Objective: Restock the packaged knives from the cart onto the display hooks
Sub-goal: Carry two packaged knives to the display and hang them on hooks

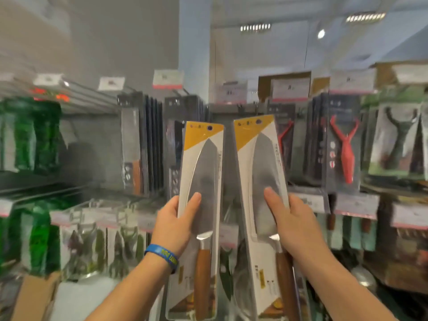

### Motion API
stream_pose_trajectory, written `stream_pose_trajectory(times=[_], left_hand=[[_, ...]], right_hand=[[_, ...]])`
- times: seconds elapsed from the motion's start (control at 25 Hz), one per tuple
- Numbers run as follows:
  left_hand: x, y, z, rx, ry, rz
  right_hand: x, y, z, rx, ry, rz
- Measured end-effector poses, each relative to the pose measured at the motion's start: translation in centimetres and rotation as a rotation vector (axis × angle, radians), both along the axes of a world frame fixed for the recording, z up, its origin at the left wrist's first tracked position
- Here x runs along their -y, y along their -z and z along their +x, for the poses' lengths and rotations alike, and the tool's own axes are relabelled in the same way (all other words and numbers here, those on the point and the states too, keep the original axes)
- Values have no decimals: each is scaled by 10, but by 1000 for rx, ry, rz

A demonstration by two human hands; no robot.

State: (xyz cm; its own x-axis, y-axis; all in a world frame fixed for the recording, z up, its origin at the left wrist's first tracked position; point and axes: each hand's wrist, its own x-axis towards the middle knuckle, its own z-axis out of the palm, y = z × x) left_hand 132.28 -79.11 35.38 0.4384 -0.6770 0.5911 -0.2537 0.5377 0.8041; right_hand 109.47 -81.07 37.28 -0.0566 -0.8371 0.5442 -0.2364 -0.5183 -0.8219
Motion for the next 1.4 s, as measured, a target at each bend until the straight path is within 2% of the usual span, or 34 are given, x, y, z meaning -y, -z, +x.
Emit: stream_pose_trajectory(times=[0.2,0.36,0.52,0.64,1.0,1.24,1.4], left_hand=[[38,-48,3,35,-23,-128],[67,-55,8,28,-32,-120],[91,-58,20,6,-43,-94],[107,-72,27,55,-34,-99],[138,-83,57,145,-8,-216],[143,-78,54,119,21,-237],[143,-61,55,197,13,-193]], right_hand=[[44,-66,-3,-147,147,-153],[70,-80,-9,-308,271,-145],[88,-86,-10,-371,324,-100],[94,-108,-2,-406,350,-124],[90,-140,1,-303,580,-384],[83,-143,-7,-284,601,-375],[84,-140,5,-277,549,-339]])
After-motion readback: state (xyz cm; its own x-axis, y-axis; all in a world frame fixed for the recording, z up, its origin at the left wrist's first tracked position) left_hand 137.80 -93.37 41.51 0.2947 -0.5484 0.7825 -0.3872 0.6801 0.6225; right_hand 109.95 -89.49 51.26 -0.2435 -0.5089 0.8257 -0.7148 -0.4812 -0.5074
